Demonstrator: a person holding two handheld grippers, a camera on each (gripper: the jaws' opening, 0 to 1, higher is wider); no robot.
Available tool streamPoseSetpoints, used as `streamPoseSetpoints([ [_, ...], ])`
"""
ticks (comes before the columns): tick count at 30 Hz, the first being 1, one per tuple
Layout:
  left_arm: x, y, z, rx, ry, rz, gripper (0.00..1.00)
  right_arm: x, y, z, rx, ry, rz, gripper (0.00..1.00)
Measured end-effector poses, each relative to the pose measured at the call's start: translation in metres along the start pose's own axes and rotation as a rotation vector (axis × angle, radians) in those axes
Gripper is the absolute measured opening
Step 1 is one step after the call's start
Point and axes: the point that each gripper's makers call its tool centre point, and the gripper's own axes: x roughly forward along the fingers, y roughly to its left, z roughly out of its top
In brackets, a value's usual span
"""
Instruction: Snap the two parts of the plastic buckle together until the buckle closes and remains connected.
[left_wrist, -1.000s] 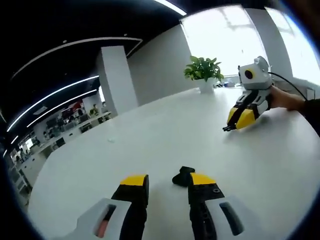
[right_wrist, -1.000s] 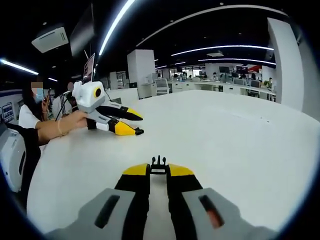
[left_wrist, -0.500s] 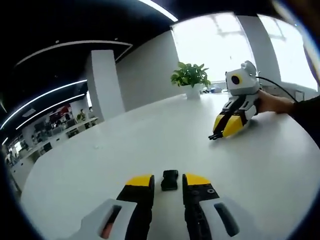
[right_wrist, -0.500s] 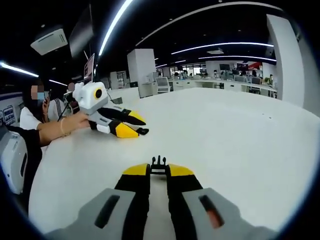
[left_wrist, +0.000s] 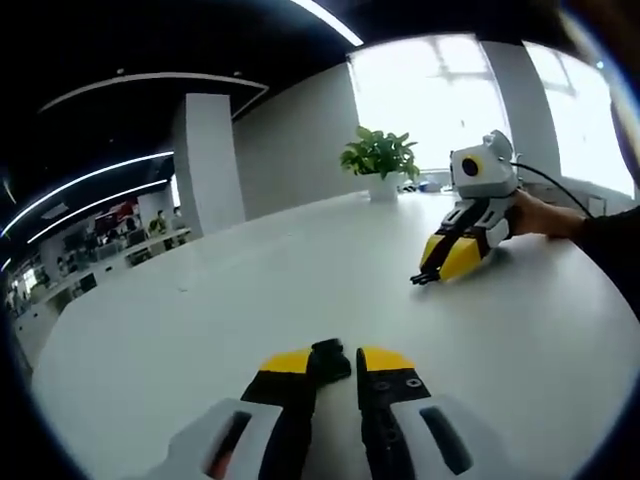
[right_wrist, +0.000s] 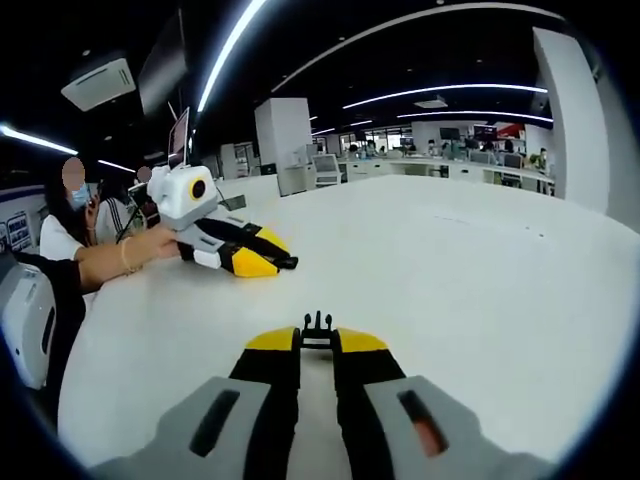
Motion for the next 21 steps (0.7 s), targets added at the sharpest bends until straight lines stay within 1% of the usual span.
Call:
streamPoseSetpoints([
  [2, 0.0, -0.002, 0.0, 0.003, 0.0, -0.004, 0.13, 0.0, 0.0, 0.0, -0.001, -0.001, 0.0, 0.13],
  [11, -0.001, -0.003, 0.001, 0.02, 0.007, 0.01, 0.13, -0.001, 0.004, 0.004, -0.016, -0.014, 0.005, 0.13],
  [18, -0.001, -0.011, 0.002, 0.044, 0.007, -0.002, 0.13, -0.003, 0.005, 0.008, -0.042, -0.022, 0.005, 0.13],
  [21, -0.002, -0.014, 0.003, 0.07, 0.011, -0.003, 0.13, -0.003, 0.006, 0.008, -0.049, -0.023, 0.007, 0.13],
])
